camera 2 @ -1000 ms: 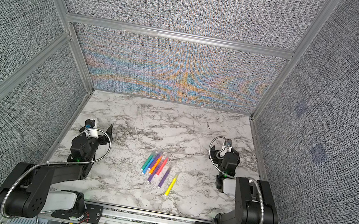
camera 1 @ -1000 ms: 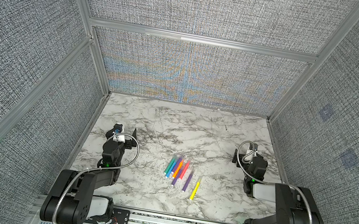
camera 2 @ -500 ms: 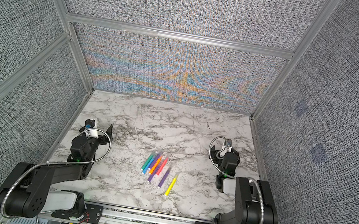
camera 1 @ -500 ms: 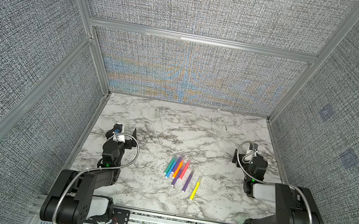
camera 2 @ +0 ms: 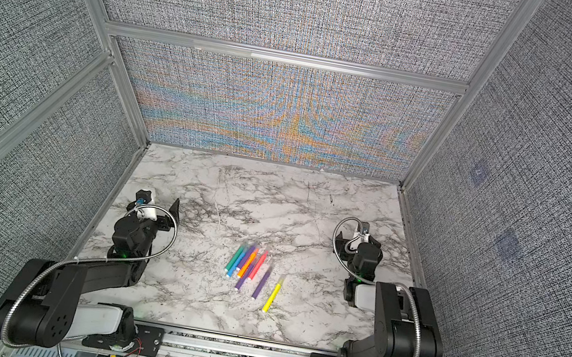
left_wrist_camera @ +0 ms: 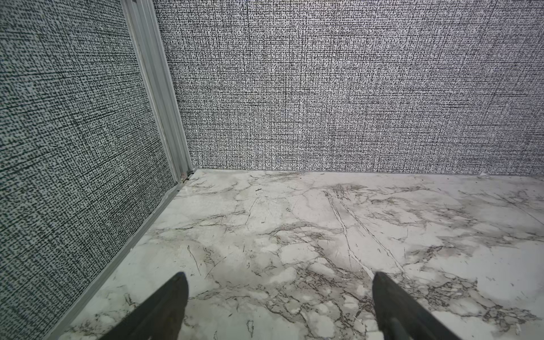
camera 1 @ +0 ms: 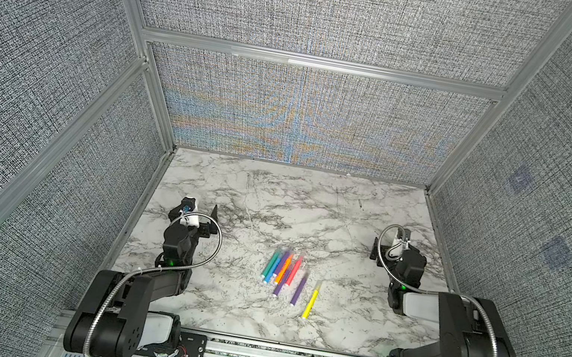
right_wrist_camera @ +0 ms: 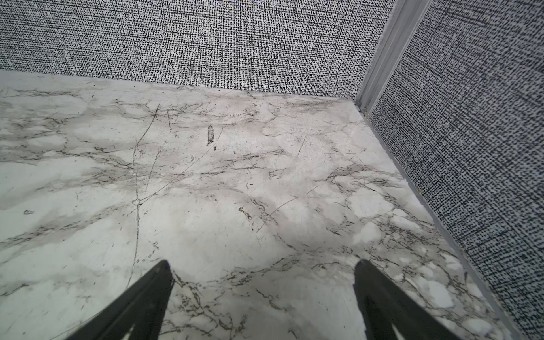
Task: Remove pen caps from pens
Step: Pick up the pen from the bottom-center of the table.
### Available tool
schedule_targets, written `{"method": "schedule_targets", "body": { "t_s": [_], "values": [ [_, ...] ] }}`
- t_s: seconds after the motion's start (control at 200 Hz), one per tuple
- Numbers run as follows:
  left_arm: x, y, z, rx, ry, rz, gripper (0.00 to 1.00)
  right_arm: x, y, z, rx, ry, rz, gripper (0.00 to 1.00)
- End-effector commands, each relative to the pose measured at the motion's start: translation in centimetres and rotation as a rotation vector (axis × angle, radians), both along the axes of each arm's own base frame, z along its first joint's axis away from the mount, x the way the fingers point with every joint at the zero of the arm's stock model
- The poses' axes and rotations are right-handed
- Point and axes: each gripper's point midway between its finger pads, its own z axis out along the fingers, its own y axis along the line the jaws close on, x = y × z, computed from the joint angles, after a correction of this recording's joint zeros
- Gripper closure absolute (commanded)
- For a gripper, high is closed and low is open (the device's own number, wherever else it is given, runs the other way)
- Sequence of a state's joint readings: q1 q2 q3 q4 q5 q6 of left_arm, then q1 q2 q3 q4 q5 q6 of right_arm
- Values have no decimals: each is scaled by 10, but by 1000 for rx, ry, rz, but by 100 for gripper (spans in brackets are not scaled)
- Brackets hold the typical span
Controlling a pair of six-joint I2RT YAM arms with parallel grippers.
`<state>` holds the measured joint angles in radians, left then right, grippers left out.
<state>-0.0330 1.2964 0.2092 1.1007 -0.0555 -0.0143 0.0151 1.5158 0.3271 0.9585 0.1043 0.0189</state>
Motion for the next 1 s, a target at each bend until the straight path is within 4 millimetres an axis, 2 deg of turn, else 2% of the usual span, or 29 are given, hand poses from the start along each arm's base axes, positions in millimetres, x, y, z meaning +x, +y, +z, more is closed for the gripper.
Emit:
{"method": "schedule_targets", "body": {
  "t_s": [0.0,0.28,0.315,0.355,0.405,0.49,0.57,0.62,0.67,0.725,0.79,0.83,0.915,0.995],
  "values": [
    [2,-2,13,6,-49,-9,3,3,0,4,10,-14,-3,1],
    [3,-1,12,1,-40,-12,3,3,-1,6,9,-23,-11,1],
    [3,-1,12,1,-44,-13,3,4,-15,18,10,-59,-100,1],
    [2,-1,12,1,-43,-12,3,1,-39,31,14,-3,-265,1],
    [2,-2,12,1,-43,-16,3,-8,-54,58,126,-6,-367,1],
    [2,-2,13,1,-47,-15,3,-19,-6,108,278,-140,-74,1],
    [-2,1,23,1,-60,3,3,-24,24,138,330,-147,78,1],
    [-3,11,36,-24,-24,62,3,-24,37,148,343,-97,136,1],
    [-11,18,56,-39,-32,101,3,-24,49,151,352,-62,185,1],
    [-27,14,91,-45,-143,72,3,-26,62,155,379,-61,237,1],
    [-44,1,124,-125,-207,-7,3,-32,84,156,420,-44,314,1],
    [-53,-14,140,-160,-201,-94,3,-38,98,154,430,-20,349,1],
    [-72,-45,164,-248,-164,-258,3,-58,133,143,384,16,395,4],
    [-89,-64,172,-334,-107,-354,4,-73,155,120,346,58,395,9]
  ]
}}
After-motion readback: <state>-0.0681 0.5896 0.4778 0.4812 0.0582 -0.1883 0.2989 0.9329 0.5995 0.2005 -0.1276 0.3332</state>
